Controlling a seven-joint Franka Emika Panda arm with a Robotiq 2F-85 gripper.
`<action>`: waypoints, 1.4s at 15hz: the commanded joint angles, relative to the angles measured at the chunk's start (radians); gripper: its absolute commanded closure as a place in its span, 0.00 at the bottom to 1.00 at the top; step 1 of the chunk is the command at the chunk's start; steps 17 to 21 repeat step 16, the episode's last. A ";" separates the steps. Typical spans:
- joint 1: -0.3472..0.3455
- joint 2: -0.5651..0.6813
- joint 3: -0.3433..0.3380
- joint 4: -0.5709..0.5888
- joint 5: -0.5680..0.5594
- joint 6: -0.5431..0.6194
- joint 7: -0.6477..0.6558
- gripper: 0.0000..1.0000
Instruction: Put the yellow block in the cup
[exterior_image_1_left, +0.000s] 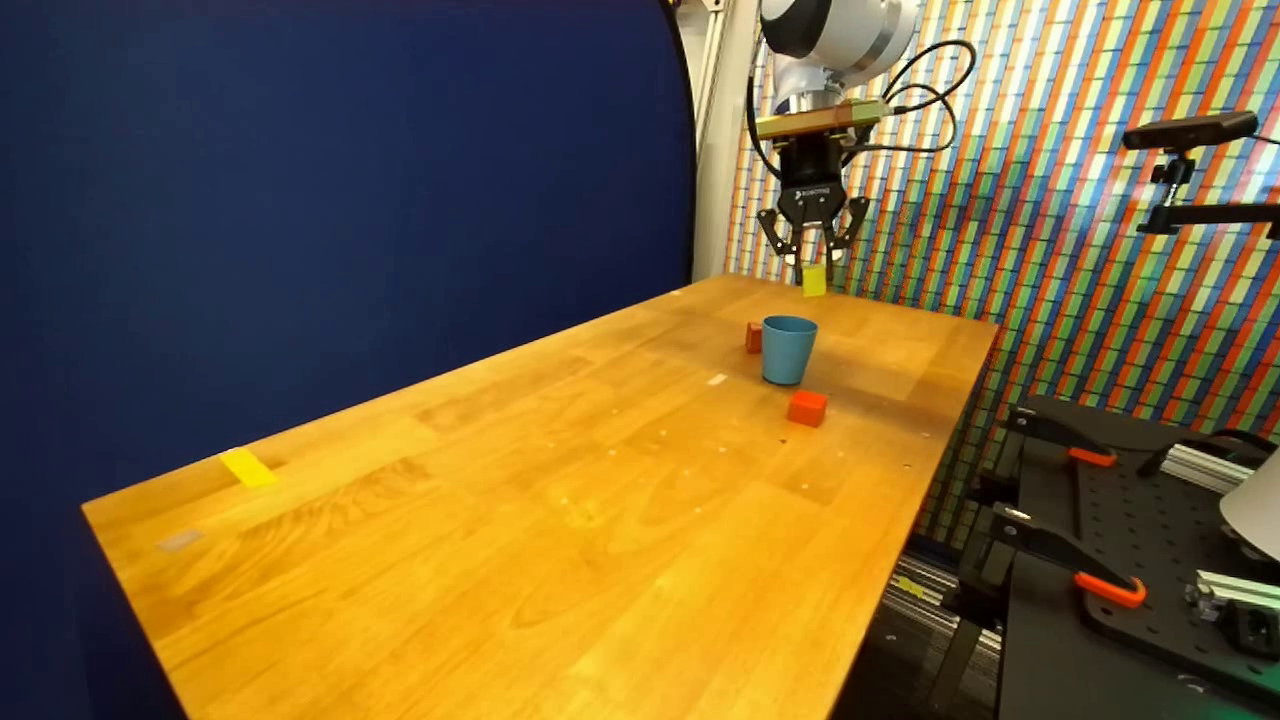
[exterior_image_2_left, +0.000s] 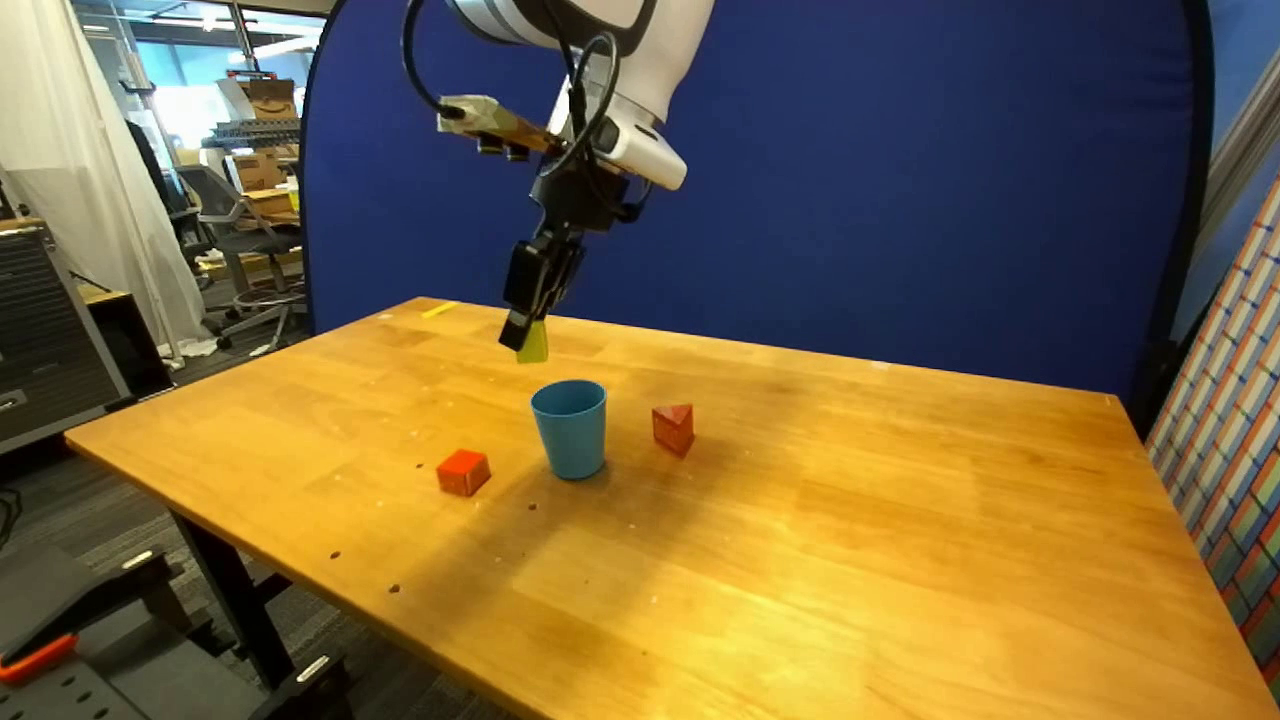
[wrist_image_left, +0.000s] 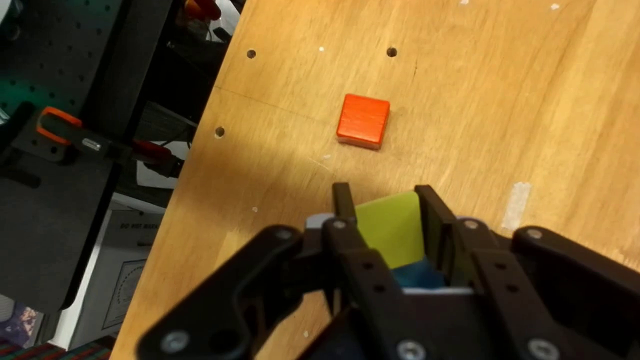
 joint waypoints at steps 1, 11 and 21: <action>-0.021 0.055 -0.010 0.096 -0.007 -0.070 -0.004 0.85; -0.056 0.057 0.000 0.110 0.048 -0.090 -0.119 0.03; -0.034 0.052 -0.007 0.108 0.032 -0.096 -0.191 0.00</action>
